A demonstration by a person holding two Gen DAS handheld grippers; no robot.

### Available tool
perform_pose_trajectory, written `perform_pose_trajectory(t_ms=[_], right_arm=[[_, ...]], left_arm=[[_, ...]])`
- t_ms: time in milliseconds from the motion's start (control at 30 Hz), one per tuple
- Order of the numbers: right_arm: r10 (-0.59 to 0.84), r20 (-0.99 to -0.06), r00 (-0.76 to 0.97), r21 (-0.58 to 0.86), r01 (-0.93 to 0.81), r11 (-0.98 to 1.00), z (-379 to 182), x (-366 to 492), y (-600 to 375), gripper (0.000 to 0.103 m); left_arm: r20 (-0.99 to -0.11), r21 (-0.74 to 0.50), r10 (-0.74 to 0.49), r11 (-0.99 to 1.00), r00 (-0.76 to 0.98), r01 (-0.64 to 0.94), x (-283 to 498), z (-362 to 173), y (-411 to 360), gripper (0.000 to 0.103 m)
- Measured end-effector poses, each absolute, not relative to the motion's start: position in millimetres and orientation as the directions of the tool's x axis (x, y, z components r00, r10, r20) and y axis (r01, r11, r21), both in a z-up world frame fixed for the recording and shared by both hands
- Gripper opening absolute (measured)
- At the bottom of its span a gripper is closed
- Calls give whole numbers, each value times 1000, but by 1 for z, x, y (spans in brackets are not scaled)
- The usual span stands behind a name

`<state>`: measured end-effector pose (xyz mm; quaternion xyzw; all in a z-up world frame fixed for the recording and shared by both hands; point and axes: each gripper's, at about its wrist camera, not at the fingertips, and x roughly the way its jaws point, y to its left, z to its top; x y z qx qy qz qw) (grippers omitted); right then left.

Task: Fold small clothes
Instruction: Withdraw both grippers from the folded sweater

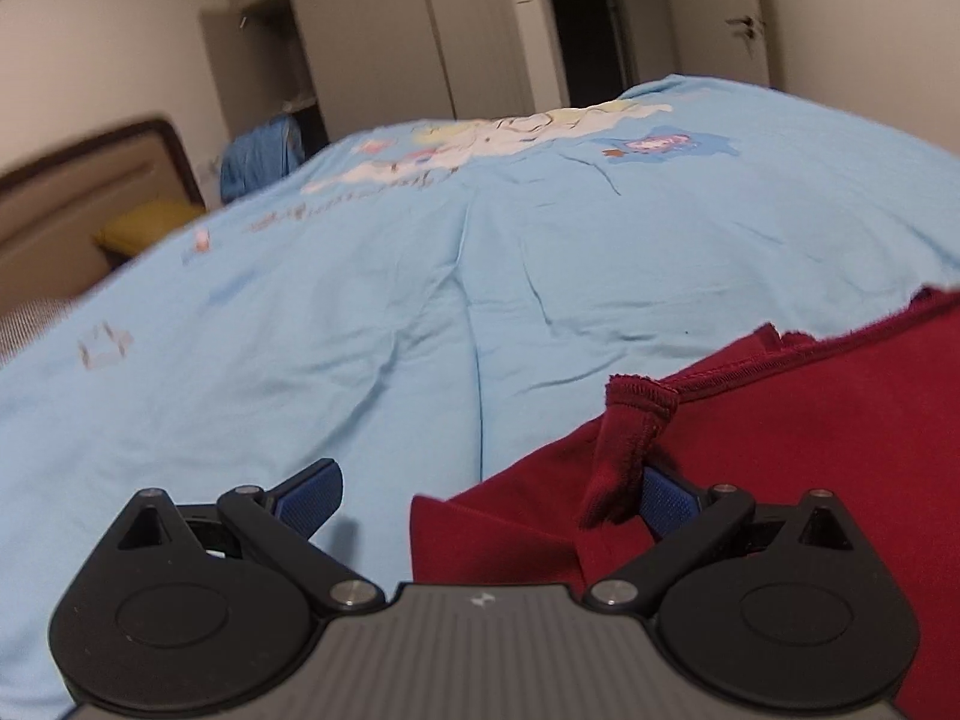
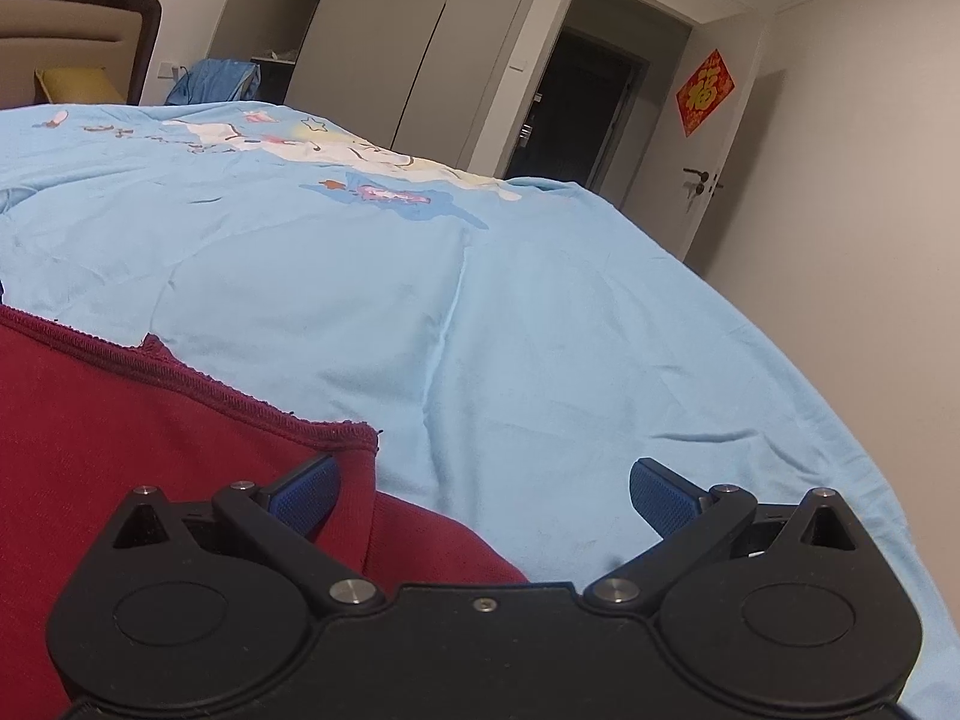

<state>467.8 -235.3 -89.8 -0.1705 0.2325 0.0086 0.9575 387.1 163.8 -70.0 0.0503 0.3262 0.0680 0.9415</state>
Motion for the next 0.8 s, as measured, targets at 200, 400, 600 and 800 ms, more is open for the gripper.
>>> perform_pose_trajectory(t_ms=[200,400,600,800], right_arm=[[-2,-493,870,-217,-121,969,-95,474,-249,102],[31,-492,870,-145,-117,983,-84,465,-260,102],[40,-472,881,-189,-145,971,-65,404,-265,102],[38,-465,885,-232,-163,959,-62,331,-269,102]], left_arm=[[-629,-148,2,981,778,-122,385,-85,211,103],[-606,-182,6,972,795,-146,374,-78,222,103],[-540,-173,50,970,840,-168,340,-49,208,103],[-519,-149,53,977,853,-151,299,-30,180,103]])
